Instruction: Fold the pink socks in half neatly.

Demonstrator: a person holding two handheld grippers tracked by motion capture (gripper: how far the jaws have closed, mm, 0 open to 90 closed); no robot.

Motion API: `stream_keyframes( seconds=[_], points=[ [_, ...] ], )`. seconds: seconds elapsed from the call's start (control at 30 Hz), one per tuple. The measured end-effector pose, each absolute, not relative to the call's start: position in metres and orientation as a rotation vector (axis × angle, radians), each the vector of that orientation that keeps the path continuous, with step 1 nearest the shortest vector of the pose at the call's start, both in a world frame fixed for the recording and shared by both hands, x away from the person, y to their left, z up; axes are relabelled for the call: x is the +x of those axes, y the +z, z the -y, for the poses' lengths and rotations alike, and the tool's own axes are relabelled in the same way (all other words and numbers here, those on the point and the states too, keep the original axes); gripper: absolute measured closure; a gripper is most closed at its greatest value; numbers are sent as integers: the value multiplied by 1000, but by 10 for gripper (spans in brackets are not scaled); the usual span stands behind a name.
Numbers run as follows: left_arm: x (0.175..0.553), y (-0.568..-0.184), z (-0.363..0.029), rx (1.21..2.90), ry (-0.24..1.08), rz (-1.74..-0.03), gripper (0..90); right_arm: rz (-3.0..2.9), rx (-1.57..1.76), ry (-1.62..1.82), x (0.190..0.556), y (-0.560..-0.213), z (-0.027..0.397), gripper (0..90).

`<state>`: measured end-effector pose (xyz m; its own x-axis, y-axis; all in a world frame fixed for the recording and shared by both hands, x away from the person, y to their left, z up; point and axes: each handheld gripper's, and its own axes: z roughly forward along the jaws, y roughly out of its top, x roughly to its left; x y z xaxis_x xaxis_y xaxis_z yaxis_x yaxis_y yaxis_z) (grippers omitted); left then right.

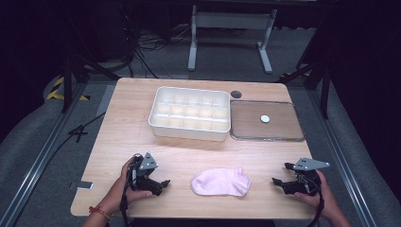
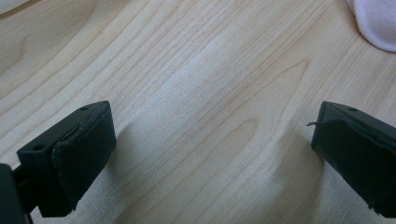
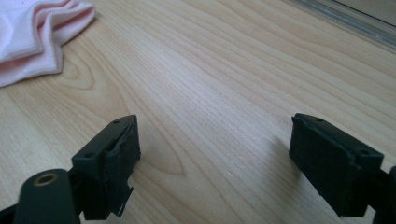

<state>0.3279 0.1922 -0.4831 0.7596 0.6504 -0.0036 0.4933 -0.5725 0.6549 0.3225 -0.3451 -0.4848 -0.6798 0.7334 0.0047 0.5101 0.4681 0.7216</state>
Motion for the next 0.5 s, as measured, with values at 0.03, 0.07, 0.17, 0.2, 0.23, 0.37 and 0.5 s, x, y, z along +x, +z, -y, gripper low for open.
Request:
stream_keyframes(
  seconds=[0.03,0.07,0.17,0.2,0.23,0.37,0.5],
  points=[
    [328,-483,-192,2300,308,-852,4,-2425,1055,1025,322,-484,346,173],
    [328,-483,-192,2301,307,-855,4,-2432,1048,1025,322,-484,347,179],
    [329,-482,-190,2303,310,-850,10,-2411,1053,1046,323,-482,347,268],
    [329,-483,-189,2295,302,-843,23,-2410,1053,1060,323,-480,347,274],
    [330,-483,-189,2297,293,-834,32,-2399,1046,1075,323,-478,346,307],
    [332,-482,-187,2284,292,-820,85,-2385,994,1151,321,-463,336,401],
    [332,-480,-183,2288,279,-800,161,-2398,938,1165,320,-454,324,442]
  ],
)
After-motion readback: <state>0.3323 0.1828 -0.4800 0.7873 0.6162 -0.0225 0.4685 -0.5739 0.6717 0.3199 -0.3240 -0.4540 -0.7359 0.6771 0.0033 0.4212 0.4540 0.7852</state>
